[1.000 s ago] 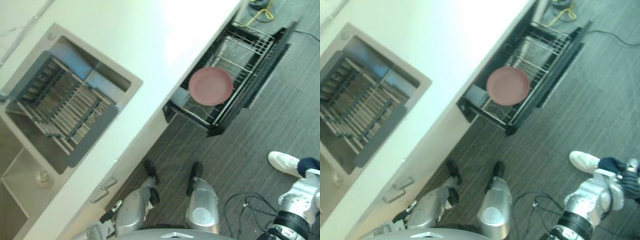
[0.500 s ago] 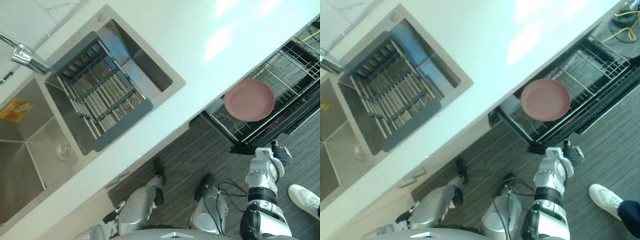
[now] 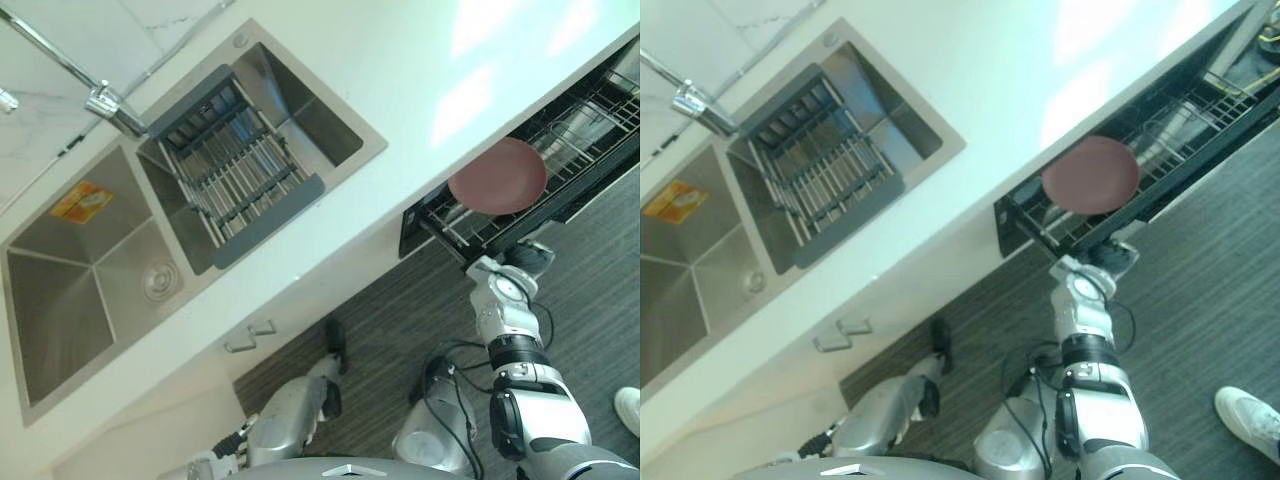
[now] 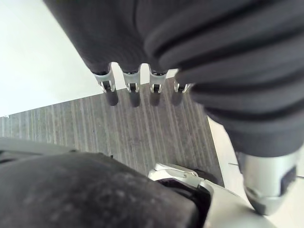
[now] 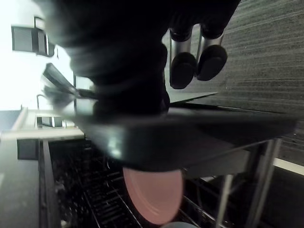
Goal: Walk over to the sink, pick up the cup, carry it to the dishwasher, place the cup inside the dishwasher, then close the dishwasher door
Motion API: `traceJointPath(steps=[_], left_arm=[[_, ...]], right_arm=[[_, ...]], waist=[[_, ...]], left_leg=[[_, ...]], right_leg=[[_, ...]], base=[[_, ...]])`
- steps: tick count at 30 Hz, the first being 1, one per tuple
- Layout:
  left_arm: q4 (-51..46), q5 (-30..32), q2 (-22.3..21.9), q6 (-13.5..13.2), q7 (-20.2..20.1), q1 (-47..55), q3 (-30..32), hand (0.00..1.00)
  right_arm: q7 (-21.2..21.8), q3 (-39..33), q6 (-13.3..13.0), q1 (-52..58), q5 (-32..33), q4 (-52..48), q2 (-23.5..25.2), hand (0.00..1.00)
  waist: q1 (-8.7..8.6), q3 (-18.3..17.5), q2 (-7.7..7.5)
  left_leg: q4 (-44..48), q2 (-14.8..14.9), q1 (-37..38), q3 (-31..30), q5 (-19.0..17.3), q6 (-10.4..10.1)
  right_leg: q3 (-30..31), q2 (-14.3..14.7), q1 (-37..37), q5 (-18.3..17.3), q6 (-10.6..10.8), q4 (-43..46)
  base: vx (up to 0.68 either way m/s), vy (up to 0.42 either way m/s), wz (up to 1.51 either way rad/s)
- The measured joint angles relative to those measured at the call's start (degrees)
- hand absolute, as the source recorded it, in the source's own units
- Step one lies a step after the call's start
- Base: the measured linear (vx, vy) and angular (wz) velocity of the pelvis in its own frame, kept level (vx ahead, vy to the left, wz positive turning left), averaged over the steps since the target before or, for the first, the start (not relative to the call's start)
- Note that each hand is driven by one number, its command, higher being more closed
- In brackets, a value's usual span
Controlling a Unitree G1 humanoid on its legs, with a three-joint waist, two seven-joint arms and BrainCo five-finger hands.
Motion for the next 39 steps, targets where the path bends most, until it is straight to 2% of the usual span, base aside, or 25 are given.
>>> traceJointPath(steps=[3,5,8,14,15,19,24,25,28,30,32,33,35,36,39], left_arm=[[0.16,-0.01,-0.02,-0.47,-0.73,0.21,0.0,0.0],[0.15,-0.07,-0.03,-0.67,-1.28,0.78,0.05,0.0],[0.65,-0.07,-0.04,-1.11,-1.33,1.25,0.03,0.0],[1.22,-0.07,-0.03,-1.76,-1.7,1.26,0.03,0.0],[1.72,-0.08,0.1,-1.77,-1.69,1.39,0.08,0.0],[2.06,-0.51,0.06,-1.61,-1.76,1.26,0.1,0.0],[2.06,-1.24,0.12,-1.74,-1.76,1.23,0.52,0.0],[2.07,-1.34,0.12,-1.94,-1.76,1.18,0.7,0.0],[2.11,-1.95,0.12,-2.8,-2.23,0.41,2.29,0.0],[2.04,-2.33,0.3,-4.29,-2.58,-0.46,2.47,0.0],[2.06,-2.35,1.65,-7.95,-2.34,-0.32,2.65,0.0],[2.0,-2.36,2.05,-8.58,-2.19,-0.35,2.69,0.0],[1.32,-2.65,3.02,-9.28,-0.95,-0.43,2.76,0.0],[0.97,-3.34,3.49,-9.1,0.14,-0.19,2.9,0.0],[1.01,-6.07,3.68,-8.97,1.57,0.2,4.64,0.0]], right_arm=[[0.77,0.33,1.44,-1.73,-2.69,-0.02,-0.34,1.0],[2.36,0.43,2.86,-3.34,-4.52,0.16,-1.48,1.0],[3.75,0.49,4.01,-7.48,-6.12,2.72,-3.39,1.0],[4.94,2.78,5.23,-15.15,-7.18,6.23,-7.63,1.0],[4.56,2.78,5.48,-15.67,-7.16,8.84,-9.07,1.0],[4.41,2.79,6.43,-16.58,-7.16,9.77,-10.1,1.0],[4.88,2.9,6.43,-17.34,-7.07,9.79,-10.26,1.0],[5.31,2.9,6.42,-17.33,-7.06,9.76,-9.91,0.0],[7.52,3.12,6.17,-16.62,-7.07,9.06,-8.68,0.0],[8.79,4.53,5.06,-13.28,-7.09,6.16,-7.09,0.0],[8.9,4.64,1.81,-5.95,-7.16,1.36,-3.96,0.0],[8.91,4.75,1.33,-4.06,-7.23,0.53,-3.01,0.0],[9.27,5.3,0.39,2.07,-8.93,-2.24,1.06,0.0],[9.13,6.93,-0.56,6.58,-9.55,-3.17,4.85,0.0],[9.1,10.12,-2.26,16.74,-13.11,-5.39,11.93,0.0]], waist=[[0.56,0.02,-0.04],[0.6,0.19,-0.28],[0.94,0.49,-0.71],[3.15,0.72,-1.13],[4.12,0.67,-2.18],[4.89,0.66,-4.31],[5.27,0.71,-4.39],[5.37,0.75,-4.44],[5.19,1.39,-5.36],[5.17,1.9,-6.09],[4.75,2.52,-8.04],[4.54,2.66,-8.48],[4.04,3.2,-9.77],[3.84,3.23,-10.77],[3.46,3.17,-11.95]], left_leg=[[-0.01,-0.56,-0.53,-0.91,0.93,0.16],[-0.01,-1.26,-0.52,-1.27,3.3,0.97],[-0.01,-2.35,-1.1,-2.89,4.29,2.01],[-0.05,-2.07,-4.6,-5.05,5.16,1.82],[-0.13,-2.04,-5.61,-5.02,5.88,2.31],[-0.13,-1.94,-8.09,-5.67,7.07,2.15],[-0.32,-1.19,-8.9,-4.7,7.04,2.31],[-0.32,-0.65,-8.96,-3.57,6.87,2.28],[-0.26,0.42,-8.81,-0.58,5.13,1.68],[0.04,0.76,-8.17,0.31,5.77,2.09],[0.03,0.87,-7.09,0.96,6.84,2.51],[0.02,0.83,-6.76,1.01,6.77,2.46],[0.02,0.82,-4.97,1.64,6.8,2.57],[0.02,1.01,-3.58,2.51,6.22,1.94],[0.0,2.46,-1.06,4.43,4.3,1.25]], right_leg=[[-1.39,-1.9,-0.71,-1.89,0.22,3.76],[-2.77,-3.91,-0.77,-4.06,0.31,7.39],[-4.58,-6.01,-0.77,-5.89,-0.05,10.71],[-9.44,-6.95,-1.06,-7.66,-0.62,13.08],[-10.05,-7.05,-1.9,-8.04,-0.81,13.96],[-10.59,-7.31,-3.91,-8.47,-1.32,15.26],[-10.48,-7.09,-5.03,-9.32,-1.56,15.96],[-10.52,-6.74,-5.03,-9.35,-1.63,15.59],[-10.52,-6.29,-4.94,-9.08,-2.01,14.7],[-10.03,-5.9,-4.61,-9.24,-2.36,14.41],[-8.98,-5.69,-4.01,-8.92,-1.77,14.48],[-8.9,-5.67,-3.67,-8.76,-1.65,14.32],[-7.9,-5.14,-2.14,-8.48,-1.37,13.32],[-6.19,-4.4,-1.49,-8.28,-1.12,12.26],[-3.92,-1.26,0.41,-6.9,-0.89,8.18]], base=[[-0.03,-0.105,0.27],[-0.03,-0.105,0.37],[-0.02,-0.102,0.42],[-0.06,-0.11,0.42],[-0.06,-0.098,0.23],[-0.05,-0.092,0.15],[-0.09,-0.063,0.0],[-0.09,-0.054,-0.02],[-0.07,-0.062,-0.06],[-0.02,-0.066,-0.14],[0.04,-0.094,-0.1],[0.06,-0.09,-0.05],[0.07,-0.079,-0.15],[0.07,-0.102,-0.38],[0.02,-0.078,-0.46]])
